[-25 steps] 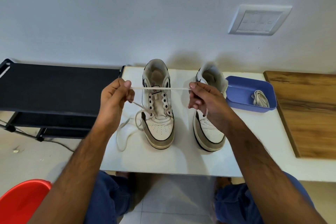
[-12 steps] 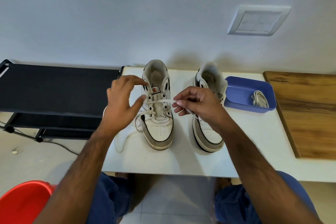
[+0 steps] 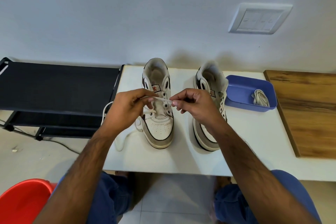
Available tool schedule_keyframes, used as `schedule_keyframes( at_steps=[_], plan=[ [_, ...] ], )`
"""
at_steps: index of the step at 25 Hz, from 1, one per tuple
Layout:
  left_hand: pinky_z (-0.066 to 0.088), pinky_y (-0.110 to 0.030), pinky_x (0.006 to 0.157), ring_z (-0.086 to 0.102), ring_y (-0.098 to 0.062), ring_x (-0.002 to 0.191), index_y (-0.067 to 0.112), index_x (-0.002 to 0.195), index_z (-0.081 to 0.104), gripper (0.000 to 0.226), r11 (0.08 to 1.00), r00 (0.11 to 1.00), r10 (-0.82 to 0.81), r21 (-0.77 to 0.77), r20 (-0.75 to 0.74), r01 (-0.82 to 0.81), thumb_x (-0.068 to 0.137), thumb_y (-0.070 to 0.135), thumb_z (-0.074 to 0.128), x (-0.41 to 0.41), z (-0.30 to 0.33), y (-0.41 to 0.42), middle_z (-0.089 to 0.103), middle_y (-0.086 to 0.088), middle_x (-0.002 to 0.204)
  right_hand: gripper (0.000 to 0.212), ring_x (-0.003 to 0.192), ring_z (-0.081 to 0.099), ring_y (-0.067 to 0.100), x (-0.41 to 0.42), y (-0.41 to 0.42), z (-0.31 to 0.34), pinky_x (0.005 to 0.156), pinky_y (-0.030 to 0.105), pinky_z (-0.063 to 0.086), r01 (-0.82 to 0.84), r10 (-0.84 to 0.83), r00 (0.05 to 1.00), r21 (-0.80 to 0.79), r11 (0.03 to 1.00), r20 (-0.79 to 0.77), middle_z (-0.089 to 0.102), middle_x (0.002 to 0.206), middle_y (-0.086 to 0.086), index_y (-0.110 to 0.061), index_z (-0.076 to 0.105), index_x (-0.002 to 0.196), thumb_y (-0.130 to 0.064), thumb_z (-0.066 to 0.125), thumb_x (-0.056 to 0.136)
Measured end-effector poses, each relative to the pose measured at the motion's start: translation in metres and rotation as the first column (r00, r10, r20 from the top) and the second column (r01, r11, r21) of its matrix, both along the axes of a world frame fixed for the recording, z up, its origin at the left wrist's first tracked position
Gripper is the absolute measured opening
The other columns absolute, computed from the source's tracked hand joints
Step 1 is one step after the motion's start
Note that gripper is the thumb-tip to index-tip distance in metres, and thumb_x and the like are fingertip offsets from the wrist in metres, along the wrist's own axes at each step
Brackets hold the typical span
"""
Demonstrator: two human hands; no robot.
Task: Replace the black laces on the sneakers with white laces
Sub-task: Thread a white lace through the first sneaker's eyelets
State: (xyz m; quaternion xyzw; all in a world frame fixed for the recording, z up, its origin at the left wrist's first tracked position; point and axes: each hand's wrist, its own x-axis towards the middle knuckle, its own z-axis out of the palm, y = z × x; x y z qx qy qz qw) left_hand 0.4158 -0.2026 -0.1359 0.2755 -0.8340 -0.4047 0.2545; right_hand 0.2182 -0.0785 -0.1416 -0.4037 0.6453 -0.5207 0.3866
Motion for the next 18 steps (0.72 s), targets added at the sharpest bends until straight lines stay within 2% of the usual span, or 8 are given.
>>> schedule_keyframes(
  at_steps=[2, 4, 7, 12, 15, 18],
  plan=[
    [0.059, -0.033, 0.070, 0.070, -0.009, 0.078, 0.023, 0.108, 0.074, 0.016, 1.000, 1.000, -0.014, -0.017, 0.027, 0.014, 0.097, 0.014, 0.067, -0.001, -0.001, 0.001, 0.074, 0.015, 0.092, 0.018, 0.073, 0.070, 0.009, 0.001, 0.000, 0.000, 0.069, 0.022, 0.056, -0.019, 0.019, 1.000, 0.012, 1.000, 0.013, 0.076, 0.081, 0.004, -0.001, 0.076, 0.102, 0.009, 0.065, 0.091],
    [0.058, -0.029, 0.079, 0.070, -0.008, 0.089, 0.028, 0.112, 0.069, 0.020, 0.998, 0.997, -0.063, -0.003, 0.041, 0.063, 0.094, 0.022, 0.072, -0.004, -0.001, 0.004, 0.072, 0.016, 0.102, 0.019, 0.072, 0.073, 0.013, 0.005, -0.001, 0.000, 0.070, 0.023, 0.058, -0.023, 0.023, 0.998, 0.002, 1.000, 0.059, 0.077, 0.080, 0.005, 0.000, 0.072, 0.102, 0.012, 0.063, 0.091],
    [0.055, -0.026, 0.078, 0.067, -0.013, 0.087, 0.027, 0.116, 0.068, 0.029, 0.994, 0.992, -0.113, 0.002, 0.052, 0.113, 0.089, 0.026, 0.076, -0.011, -0.002, 0.010, 0.070, 0.012, 0.096, 0.015, 0.069, 0.074, 0.022, 0.015, -0.005, -0.002, 0.070, 0.032, 0.060, 0.012, -0.011, 0.998, -0.011, 1.000, 0.062, 0.077, 0.077, 0.009, -0.005, 0.066, 0.096, 0.008, 0.070, 0.088],
    [0.055, -0.024, 0.076, 0.065, -0.010, 0.081, 0.017, 0.113, 0.073, 0.026, 0.986, 0.997, -0.055, -0.153, 0.061, 0.063, 0.090, 0.004, 0.073, -0.013, -0.010, 0.003, 0.065, 0.005, 0.091, 0.012, 0.067, 0.074, 0.022, 0.022, -0.009, -0.005, 0.067, 0.032, 0.060, 0.095, -0.095, 0.995, -0.002, 0.995, -0.005, 0.077, 0.076, 0.007, -0.008, 0.062, 0.093, -0.005, 0.074, 0.090],
    [0.055, -0.027, 0.079, 0.062, -0.007, 0.082, 0.017, 0.109, 0.076, 0.021, 0.984, 0.987, 0.003, -0.174, 0.162, 0.026, 0.092, 0.005, 0.070, -0.012, -0.018, -0.004, 0.062, 0.006, 0.095, 0.014, 0.067, 0.072, 0.015, 0.014, -0.007, -0.012, 0.071, 0.039, 0.061, 0.157, -0.127, 0.970, 0.133, 0.979, -0.205, 0.075, 0.076, 0.001, -0.015, 0.064, 0.087, -0.024, 0.072, 0.093],
    [0.053, -0.026, 0.077, 0.058, -0.007, 0.082, 0.018, 0.104, 0.076, 0.014, 0.973, 0.971, 0.017, -0.225, 0.240, 0.039, 0.092, 0.012, 0.072, -0.012, -0.024, -0.004, 0.060, 0.011, 0.093, 0.025, 0.075, 0.072, 0.018, 0.020, -0.006, -0.023, 0.075, 0.047, 0.060, 0.172, -0.087, 0.961, 0.319, 0.932, -0.263, 0.072, 0.081, -0.001, -0.019, 0.063, 0.086, -0.041, 0.074, 0.088]
  ],
)
